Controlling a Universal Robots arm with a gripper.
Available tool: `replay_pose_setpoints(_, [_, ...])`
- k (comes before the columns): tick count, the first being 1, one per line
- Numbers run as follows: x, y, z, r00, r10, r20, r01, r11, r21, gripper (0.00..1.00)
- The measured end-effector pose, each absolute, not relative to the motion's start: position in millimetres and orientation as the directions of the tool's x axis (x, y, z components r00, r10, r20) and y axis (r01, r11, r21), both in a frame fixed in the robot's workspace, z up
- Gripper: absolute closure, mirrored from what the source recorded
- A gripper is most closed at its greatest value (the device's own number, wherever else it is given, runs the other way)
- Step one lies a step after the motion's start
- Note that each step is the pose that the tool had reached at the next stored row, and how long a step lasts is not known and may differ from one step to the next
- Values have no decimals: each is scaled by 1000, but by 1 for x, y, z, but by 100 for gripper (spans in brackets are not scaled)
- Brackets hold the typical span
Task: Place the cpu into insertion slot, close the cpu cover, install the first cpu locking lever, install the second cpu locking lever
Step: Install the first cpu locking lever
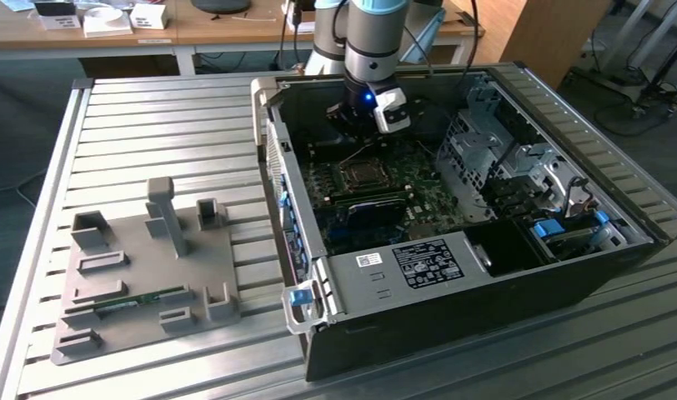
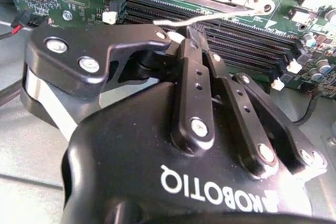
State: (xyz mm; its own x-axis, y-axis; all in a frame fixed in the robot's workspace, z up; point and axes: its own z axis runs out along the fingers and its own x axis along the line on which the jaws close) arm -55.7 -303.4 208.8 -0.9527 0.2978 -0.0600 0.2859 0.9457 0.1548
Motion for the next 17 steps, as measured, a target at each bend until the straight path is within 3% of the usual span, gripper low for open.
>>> replay_pose_setpoints(17, [-57, -303, 225, -953, 299, -56, 286, 943, 168, 89])
